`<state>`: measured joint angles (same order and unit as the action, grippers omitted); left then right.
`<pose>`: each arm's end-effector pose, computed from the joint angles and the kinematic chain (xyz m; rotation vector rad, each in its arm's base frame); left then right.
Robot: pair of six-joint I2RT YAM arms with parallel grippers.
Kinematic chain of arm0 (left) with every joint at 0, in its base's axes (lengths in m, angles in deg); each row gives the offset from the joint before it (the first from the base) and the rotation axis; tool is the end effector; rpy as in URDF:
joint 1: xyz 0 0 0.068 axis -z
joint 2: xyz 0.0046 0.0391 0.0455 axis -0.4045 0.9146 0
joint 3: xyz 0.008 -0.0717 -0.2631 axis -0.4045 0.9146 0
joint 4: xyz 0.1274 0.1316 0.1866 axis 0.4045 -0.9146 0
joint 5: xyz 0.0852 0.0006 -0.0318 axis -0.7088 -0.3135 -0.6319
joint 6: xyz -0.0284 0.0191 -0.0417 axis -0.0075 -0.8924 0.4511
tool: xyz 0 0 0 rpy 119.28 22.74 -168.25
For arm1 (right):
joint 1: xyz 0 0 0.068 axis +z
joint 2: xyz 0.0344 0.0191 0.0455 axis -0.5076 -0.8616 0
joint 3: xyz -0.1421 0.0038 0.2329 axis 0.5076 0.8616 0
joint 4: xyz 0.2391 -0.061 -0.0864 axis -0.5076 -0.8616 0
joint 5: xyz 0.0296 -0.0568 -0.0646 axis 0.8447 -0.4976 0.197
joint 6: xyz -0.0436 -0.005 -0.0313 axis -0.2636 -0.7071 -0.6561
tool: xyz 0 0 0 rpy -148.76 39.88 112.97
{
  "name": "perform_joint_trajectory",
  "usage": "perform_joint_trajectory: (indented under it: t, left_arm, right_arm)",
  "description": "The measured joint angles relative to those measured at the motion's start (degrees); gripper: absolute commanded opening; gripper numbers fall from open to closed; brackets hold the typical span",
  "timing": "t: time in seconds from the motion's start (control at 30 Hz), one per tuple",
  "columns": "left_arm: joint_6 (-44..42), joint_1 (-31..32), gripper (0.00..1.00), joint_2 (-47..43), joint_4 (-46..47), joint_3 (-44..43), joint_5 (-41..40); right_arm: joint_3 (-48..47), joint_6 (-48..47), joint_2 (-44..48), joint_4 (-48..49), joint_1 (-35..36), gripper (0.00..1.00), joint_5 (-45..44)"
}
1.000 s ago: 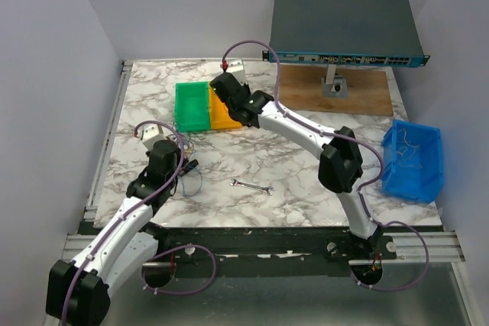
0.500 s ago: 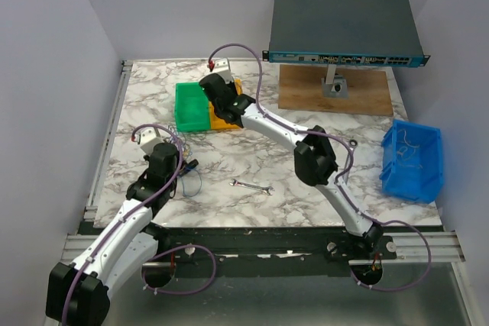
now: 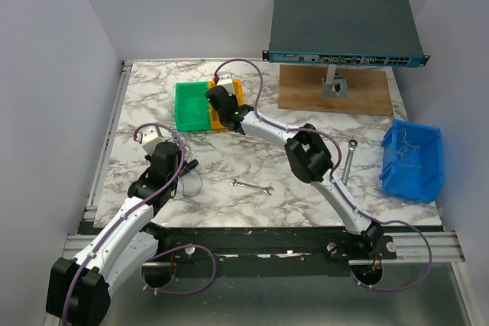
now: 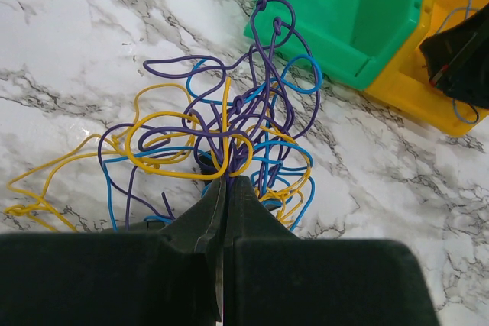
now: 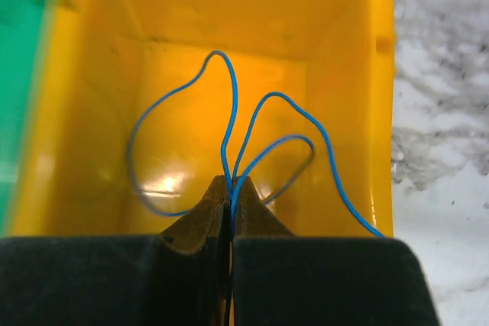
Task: Untangle the cables
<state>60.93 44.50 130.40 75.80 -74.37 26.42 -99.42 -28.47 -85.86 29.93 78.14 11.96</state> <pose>0.1685 -0.0456 0.2096 -0.6482 1.9420 -0.1590 0.4049 0.4129 0.1668 -0.2488 2.0400 -0.0211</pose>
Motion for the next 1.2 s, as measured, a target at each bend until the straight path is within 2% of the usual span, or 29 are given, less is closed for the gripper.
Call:
perform_joint_trajectory:
  t: [0.17,0.43,0.57,0.77,0.9,0.93,0.97,1.03,1.17,1.2]
  left_arm:
    - [-0.1,0.0,0.00,0.2,0.3,0.0,0.1]
    - [-0.1,0.0,0.00,0.5,0.6,0.0,0.4]
    - [-0.2,0.0,0.00,0.5,0.7,0.0,0.5]
    - [-0.4,0.0,0.00,0.4,0.8,0.0,0.6]
    - [-0.6,0.0,0.00,0.4,1.1,0.0,0.7]
    - [-0.7,0.0,0.00,0.4,1.1,0.0,0.7]
    - [-0.8,0.0,0.00,0.4,1.2,0.0,0.7]
    - [-1.1,0.0,0.00,0.4,1.2,0.0,1.0]
    - [-1.5,0.0,0.00,0.4,1.2,0.0,1.6]
    - [-1.5,0.0,0.00,0.4,1.2,0.0,1.7]
  right_arm:
    - [9.4,5.4,3.0,2.2,-2.4,0.01,2.7]
    - [39.2,10.9,22.2,4.6,-3.5,0.01,3.2]
    - [49.3,11.8,29.7,4.3,-3.5,0.01,3.5]
    - [51.5,11.0,32.5,4.5,-3.5,0.01,3.7]
    - [46.1,10.2,31.0,4.1,-3.6,0.01,4.3]
    - [45.8,10.2,30.9,4.2,-3.7,0.05,4.3]
    - [44.2,10.2,30.3,4.1,-3.9,0.13,4.6]
    - [40.9,10.2,28.9,4.2,-4.3,0.36,5.5]
    - [36.0,10.1,26.8,3.7,-5.3,0.56,7.7]
    - [35.2,10.1,26.6,3.3,-5.4,0.58,8.3]
